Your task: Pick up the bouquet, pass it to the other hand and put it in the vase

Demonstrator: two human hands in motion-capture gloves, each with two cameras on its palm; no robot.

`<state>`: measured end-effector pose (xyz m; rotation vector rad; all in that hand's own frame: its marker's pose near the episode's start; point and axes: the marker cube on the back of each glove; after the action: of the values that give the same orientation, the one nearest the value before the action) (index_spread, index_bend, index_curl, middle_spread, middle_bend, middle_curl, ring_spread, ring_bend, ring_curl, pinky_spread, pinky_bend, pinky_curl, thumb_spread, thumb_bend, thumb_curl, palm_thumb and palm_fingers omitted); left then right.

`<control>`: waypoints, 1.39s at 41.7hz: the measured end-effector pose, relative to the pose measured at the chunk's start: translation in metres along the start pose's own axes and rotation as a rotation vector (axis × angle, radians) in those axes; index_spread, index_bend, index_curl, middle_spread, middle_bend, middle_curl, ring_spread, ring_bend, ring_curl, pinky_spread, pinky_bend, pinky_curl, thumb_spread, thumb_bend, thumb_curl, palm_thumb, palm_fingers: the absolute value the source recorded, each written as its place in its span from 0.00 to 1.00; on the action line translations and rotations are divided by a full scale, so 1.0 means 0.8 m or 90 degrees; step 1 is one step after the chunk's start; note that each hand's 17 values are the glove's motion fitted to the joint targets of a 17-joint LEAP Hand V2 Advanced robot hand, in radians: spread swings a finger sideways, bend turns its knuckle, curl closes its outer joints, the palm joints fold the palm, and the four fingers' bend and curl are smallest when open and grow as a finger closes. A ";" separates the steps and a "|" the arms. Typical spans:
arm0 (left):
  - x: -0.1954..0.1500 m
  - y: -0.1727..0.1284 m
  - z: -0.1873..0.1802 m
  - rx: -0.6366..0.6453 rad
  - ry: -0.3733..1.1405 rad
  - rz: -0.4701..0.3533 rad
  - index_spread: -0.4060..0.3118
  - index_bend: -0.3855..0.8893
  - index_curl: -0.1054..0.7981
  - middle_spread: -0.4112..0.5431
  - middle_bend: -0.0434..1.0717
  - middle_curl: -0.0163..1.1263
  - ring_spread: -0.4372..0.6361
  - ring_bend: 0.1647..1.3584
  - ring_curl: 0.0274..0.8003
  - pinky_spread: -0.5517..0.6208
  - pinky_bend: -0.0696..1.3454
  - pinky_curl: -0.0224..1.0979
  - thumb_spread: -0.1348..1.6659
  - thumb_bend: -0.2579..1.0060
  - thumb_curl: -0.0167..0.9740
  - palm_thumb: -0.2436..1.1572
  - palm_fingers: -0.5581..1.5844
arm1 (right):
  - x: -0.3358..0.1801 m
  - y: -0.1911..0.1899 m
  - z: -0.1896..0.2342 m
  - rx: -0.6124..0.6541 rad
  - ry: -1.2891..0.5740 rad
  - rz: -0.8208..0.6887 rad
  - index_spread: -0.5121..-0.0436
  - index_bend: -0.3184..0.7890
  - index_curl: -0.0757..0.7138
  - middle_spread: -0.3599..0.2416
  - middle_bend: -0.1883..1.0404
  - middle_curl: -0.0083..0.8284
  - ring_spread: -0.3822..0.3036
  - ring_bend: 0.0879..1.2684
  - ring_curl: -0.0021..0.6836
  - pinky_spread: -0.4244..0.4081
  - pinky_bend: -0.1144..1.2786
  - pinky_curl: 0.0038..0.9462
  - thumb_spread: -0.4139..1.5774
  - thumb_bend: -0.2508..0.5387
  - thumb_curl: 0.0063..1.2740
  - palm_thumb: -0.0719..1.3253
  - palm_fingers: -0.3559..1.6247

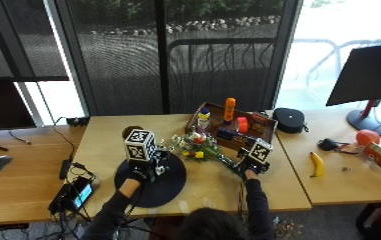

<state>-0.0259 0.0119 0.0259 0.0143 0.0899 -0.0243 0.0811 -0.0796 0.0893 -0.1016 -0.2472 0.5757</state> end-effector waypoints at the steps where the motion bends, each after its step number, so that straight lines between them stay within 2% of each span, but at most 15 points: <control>1: -0.001 0.002 0.000 -0.001 -0.001 -0.001 0.60 0.42 0.41 0.62 0.24 0.32 0.68 0.36 0.29 0.77 0.31 0.30 0.70 0.19 0.33 0.46 0.35 | 0.001 -0.008 0.006 0.037 0.004 0.035 0.64 0.42 0.38 0.48 0.31 0.45 0.50 0.34 0.47 0.74 0.49 0.37 0.72 0.30 0.26 0.49 0.39; 9: -0.009 0.008 0.004 -0.017 -0.014 -0.009 0.59 0.41 0.42 0.60 0.24 0.33 0.66 0.35 0.30 0.75 0.30 0.31 0.71 0.19 0.34 0.47 0.36 | 0.003 -0.026 0.049 0.035 0.027 0.095 0.64 0.39 0.39 0.45 0.33 0.47 0.48 0.34 0.48 0.76 0.46 0.36 0.71 0.30 0.27 0.51 0.41; 15: -0.007 0.007 0.008 -0.028 -0.014 -0.012 0.58 0.41 0.42 0.60 0.23 0.34 0.66 0.35 0.30 0.75 0.29 0.31 0.71 0.19 0.34 0.47 0.36 | -0.015 -0.024 0.064 0.062 0.065 0.039 0.63 0.36 0.38 0.41 0.38 0.50 0.40 0.36 0.50 0.74 0.42 0.35 0.72 0.32 0.29 0.56 0.42; 19: -0.005 0.005 0.010 -0.030 -0.014 -0.011 0.58 0.41 0.42 0.59 0.22 0.34 0.66 0.34 0.30 0.75 0.29 0.31 0.71 0.19 0.34 0.47 0.36 | -0.022 -0.020 0.065 0.070 0.070 0.032 0.54 0.43 0.40 0.36 0.40 0.51 0.34 0.36 0.50 0.70 0.38 0.33 0.74 0.39 0.30 0.64 0.47; 21: -0.004 0.005 0.010 -0.030 -0.012 -0.007 0.58 0.41 0.42 0.59 0.22 0.34 0.66 0.34 0.30 0.75 0.29 0.31 0.71 0.19 0.34 0.47 0.36 | -0.024 -0.017 0.065 0.062 0.070 0.030 0.51 0.54 0.46 0.35 0.37 0.51 0.32 0.32 0.49 0.68 0.35 0.32 0.75 0.41 0.30 0.67 0.52; 22: -0.004 0.006 0.010 -0.030 -0.013 -0.006 0.58 0.41 0.42 0.59 0.22 0.34 0.66 0.34 0.30 0.75 0.29 0.31 0.71 0.19 0.34 0.47 0.36 | -0.025 -0.016 0.064 0.059 0.067 0.026 0.52 0.43 0.41 0.35 0.38 0.51 0.32 0.34 0.50 0.69 0.36 0.33 0.75 0.39 0.30 0.66 0.48; 23: -0.003 0.006 0.011 -0.030 -0.013 -0.005 0.58 0.41 0.42 0.59 0.22 0.34 0.66 0.34 0.30 0.75 0.29 0.31 0.71 0.19 0.34 0.47 0.36 | -0.027 -0.016 0.063 0.060 0.062 0.024 0.50 0.61 0.51 0.34 0.35 0.50 0.30 0.31 0.50 0.67 0.33 0.32 0.75 0.41 0.30 0.69 0.54; 24: -0.003 0.007 0.011 -0.031 -0.015 -0.005 0.58 0.41 0.43 0.59 0.21 0.34 0.66 0.34 0.30 0.75 0.29 0.31 0.71 0.19 0.34 0.47 0.36 | -0.028 -0.016 0.062 0.065 0.058 0.025 0.50 0.65 0.52 0.33 0.34 0.50 0.29 0.28 0.49 0.67 0.32 0.31 0.75 0.41 0.30 0.70 0.56; 30: -0.004 0.010 0.013 -0.031 -0.022 -0.004 0.57 0.41 0.43 0.59 0.21 0.34 0.66 0.34 0.31 0.75 0.28 0.32 0.71 0.19 0.34 0.46 0.36 | -0.028 -0.022 0.055 0.144 0.074 0.087 0.51 0.73 0.61 0.21 0.31 0.50 0.26 0.21 0.48 0.69 0.27 0.31 0.76 0.40 0.30 0.72 0.59; 34: -0.005 0.012 0.012 -0.032 -0.022 -0.006 0.57 0.41 0.43 0.60 0.21 0.34 0.67 0.33 0.31 0.75 0.28 0.32 0.71 0.18 0.33 0.45 0.36 | -0.024 -0.021 0.059 0.147 0.080 0.101 0.52 0.71 0.63 0.18 0.36 0.52 0.22 0.24 0.50 0.68 0.19 0.28 0.77 0.39 0.29 0.73 0.63; 37: -0.006 0.011 0.013 -0.036 -0.020 -0.010 0.57 0.41 0.43 0.60 0.21 0.34 0.67 0.33 0.31 0.75 0.28 0.32 0.71 0.19 0.33 0.45 0.36 | -0.027 -0.018 0.070 0.121 0.047 0.066 0.53 0.63 0.62 0.17 0.50 0.59 0.18 0.30 0.53 0.57 0.12 0.23 0.78 0.38 0.28 0.73 0.70; 44: -0.006 0.007 0.020 -0.045 -0.019 -0.010 0.57 0.41 0.43 0.61 0.20 0.33 0.67 0.33 0.31 0.75 0.29 0.32 0.72 0.18 0.33 0.44 0.36 | -0.012 -0.014 0.092 0.121 0.039 0.097 0.53 0.50 0.62 0.17 0.54 0.63 0.18 0.37 0.62 0.35 0.25 0.29 0.78 0.34 0.27 0.73 0.78; 48: -0.004 0.007 0.020 -0.049 -0.020 -0.008 0.56 0.42 0.44 0.61 0.20 0.33 0.67 0.33 0.31 0.75 0.29 0.33 0.72 0.19 0.32 0.43 0.35 | 0.007 -0.007 0.099 0.091 0.074 0.172 0.54 0.52 0.65 0.18 0.55 0.65 0.19 0.38 0.65 0.27 0.29 0.33 0.76 0.26 0.25 0.67 0.84; 52: -0.002 0.006 0.022 -0.048 -0.017 -0.004 0.56 0.42 0.44 0.62 0.20 0.33 0.67 0.33 0.32 0.75 0.29 0.33 0.72 0.19 0.32 0.42 0.35 | 0.006 -0.010 0.104 0.077 0.037 0.156 0.54 0.54 0.68 0.18 0.57 0.66 0.19 0.39 0.67 0.24 0.31 0.36 0.75 0.27 0.24 0.65 0.84; 58: 0.001 0.004 0.025 -0.057 -0.017 -0.004 0.56 0.42 0.44 0.62 0.20 0.32 0.67 0.32 0.32 0.75 0.29 0.33 0.72 0.19 0.32 0.41 0.35 | -0.007 -0.037 0.084 0.225 -0.100 0.057 0.55 0.57 0.72 0.21 0.59 0.69 0.20 0.41 0.70 0.21 0.32 0.40 0.74 0.29 0.24 0.63 0.83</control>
<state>-0.0230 0.0148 0.0459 -0.0764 0.0649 -0.0269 0.0746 -0.1057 0.1581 0.2760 -0.2909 0.7090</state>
